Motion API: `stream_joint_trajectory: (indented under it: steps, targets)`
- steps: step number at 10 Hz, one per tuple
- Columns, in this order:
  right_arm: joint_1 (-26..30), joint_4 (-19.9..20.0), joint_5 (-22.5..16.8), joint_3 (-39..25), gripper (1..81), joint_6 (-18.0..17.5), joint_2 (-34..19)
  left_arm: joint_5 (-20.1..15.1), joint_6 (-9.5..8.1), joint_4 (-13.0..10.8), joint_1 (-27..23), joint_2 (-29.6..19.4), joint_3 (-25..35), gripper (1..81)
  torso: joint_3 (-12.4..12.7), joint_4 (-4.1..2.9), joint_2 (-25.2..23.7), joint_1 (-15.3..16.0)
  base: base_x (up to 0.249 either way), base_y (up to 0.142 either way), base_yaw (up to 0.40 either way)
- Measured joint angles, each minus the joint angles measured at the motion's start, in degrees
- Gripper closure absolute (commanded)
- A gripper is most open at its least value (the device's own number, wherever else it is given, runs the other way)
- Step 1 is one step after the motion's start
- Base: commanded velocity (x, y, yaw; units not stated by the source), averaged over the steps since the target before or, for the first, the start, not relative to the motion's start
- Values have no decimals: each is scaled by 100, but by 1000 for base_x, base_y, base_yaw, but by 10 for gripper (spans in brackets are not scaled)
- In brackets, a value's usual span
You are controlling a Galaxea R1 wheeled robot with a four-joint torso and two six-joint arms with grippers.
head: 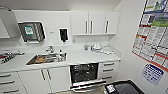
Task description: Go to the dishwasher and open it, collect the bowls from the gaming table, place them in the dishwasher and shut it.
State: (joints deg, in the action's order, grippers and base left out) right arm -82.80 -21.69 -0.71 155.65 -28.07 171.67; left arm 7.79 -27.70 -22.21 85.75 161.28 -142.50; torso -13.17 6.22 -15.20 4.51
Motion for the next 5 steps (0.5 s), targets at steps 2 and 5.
stream_joint_trajectory:
  steps: [2, 5]
  targets:
    - [16, 0, 9, 13, 811, -1, -15, -5, 0, 0, -20, -48, 44, 811, 0, 0, 2, 5, 0, 80, 0]
    - [26, -2, 20, 0, 811, 0, 30, -7, 0, 0, 2, -41, 33, 811, 0, 0, 2, 2, 0, 80, 0]
